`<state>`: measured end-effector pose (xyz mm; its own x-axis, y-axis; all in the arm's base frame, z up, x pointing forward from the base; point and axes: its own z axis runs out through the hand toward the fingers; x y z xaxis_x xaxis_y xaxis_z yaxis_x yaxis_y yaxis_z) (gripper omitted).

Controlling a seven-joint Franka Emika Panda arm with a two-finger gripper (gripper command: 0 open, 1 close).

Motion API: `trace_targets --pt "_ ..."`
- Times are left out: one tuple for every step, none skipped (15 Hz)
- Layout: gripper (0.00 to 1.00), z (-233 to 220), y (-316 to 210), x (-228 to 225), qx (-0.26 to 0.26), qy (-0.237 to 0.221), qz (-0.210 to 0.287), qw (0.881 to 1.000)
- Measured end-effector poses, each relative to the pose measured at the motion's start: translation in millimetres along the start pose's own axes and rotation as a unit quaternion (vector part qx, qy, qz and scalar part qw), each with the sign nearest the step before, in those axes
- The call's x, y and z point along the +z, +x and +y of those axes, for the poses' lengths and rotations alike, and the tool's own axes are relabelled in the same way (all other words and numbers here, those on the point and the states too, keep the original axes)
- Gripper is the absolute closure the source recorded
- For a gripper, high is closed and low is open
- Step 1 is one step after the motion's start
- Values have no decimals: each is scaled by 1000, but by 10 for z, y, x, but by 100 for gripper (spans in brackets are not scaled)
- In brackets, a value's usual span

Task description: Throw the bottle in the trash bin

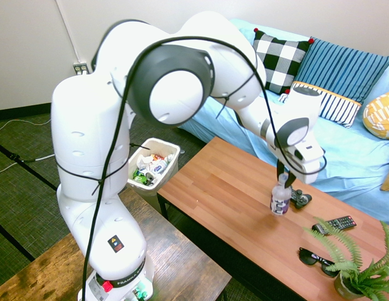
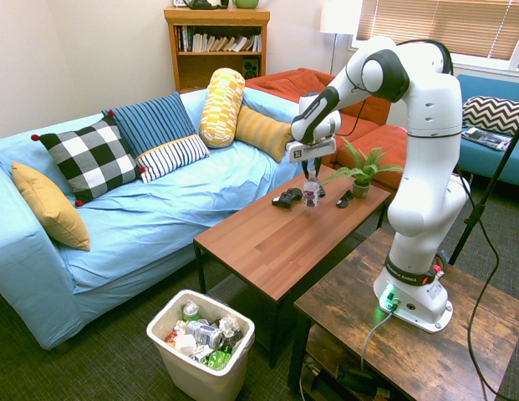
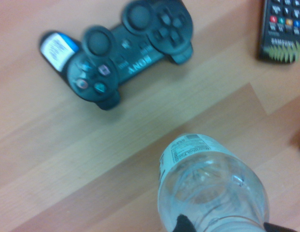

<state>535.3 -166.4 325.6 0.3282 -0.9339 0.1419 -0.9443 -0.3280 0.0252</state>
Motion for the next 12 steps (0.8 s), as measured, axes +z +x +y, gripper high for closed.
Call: trace_targets --pt "100 -126 -220 -390 -14 14 13 1000" --pt "100 -244 -522 -800 -27 29 27 999" --pt "100 -355 -915 -1190 -41 44 38 997" --pt "100 -457 -1380 -1512 -55 58 47 996" --pt "100 -547 -1859 -1731 -71 70 56 993" --pt "100 -647 -2353 -1845 -87 78 67 991" --pt "100 -730 -2839 -1866 -101 81 78 988" --pt "100 -802 -3299 -1828 -116 80 87 986" --pt "100 -864 -3753 -1746 -132 79 95 983" --pt "100 -926 -4176 -1643 -151 80 103 980" --pt "100 -988 -4618 -1508 -174 84 112 975" --pt "100 -1037 -5030 -1363 -193 90 120 970"
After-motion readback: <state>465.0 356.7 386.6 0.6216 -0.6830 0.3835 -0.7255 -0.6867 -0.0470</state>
